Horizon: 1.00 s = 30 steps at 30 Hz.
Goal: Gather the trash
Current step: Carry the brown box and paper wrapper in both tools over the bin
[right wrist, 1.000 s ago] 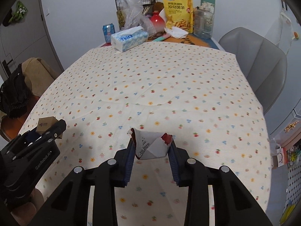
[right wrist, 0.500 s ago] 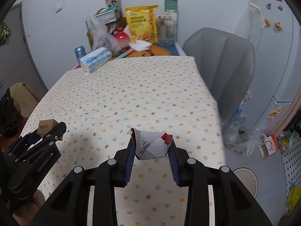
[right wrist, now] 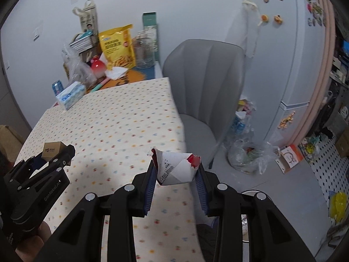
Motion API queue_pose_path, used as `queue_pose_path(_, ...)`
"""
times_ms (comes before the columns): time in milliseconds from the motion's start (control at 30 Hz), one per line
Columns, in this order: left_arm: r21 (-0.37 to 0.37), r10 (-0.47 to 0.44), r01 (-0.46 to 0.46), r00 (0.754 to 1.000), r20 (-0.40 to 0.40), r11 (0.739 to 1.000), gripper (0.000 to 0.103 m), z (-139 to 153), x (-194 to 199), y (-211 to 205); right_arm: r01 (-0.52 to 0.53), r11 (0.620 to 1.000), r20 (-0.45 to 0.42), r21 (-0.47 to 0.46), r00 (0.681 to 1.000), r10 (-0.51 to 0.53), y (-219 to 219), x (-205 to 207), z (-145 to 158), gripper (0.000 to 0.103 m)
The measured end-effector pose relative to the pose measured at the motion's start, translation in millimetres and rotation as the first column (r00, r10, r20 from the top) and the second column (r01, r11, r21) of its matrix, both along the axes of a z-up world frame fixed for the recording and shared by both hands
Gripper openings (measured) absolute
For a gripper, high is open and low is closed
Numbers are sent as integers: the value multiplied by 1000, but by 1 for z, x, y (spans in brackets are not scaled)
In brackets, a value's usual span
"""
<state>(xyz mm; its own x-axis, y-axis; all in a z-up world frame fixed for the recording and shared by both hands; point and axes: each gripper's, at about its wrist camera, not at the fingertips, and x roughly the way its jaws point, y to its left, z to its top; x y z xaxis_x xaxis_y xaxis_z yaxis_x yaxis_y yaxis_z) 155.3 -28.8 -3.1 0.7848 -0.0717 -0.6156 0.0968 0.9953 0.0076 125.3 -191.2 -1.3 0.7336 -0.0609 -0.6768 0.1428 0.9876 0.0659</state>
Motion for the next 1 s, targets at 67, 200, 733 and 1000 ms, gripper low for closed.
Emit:
queue_pose_path(67,3,-20,20,1000,3,1000,47,1,1,-13,23,1000,3,0,1000,-23,-13,-3,0,34)
queue_pose_path(200,13,-60,60,998,2,998,47,2,2,-40,67,998,5,-1,998,-67,-39,-11,-1,34)
queue_pose_path(733,74,-240,241,970,-33,968,47,-13,7,-172,251,967,-6,49,968,-251,-159,-41,-17,34)
queue_pose_path(1000,115,-311,318,947,-76,941,47,-28,11,-232,325,940,-42,101,946,-322,-218,-48,-41,34)
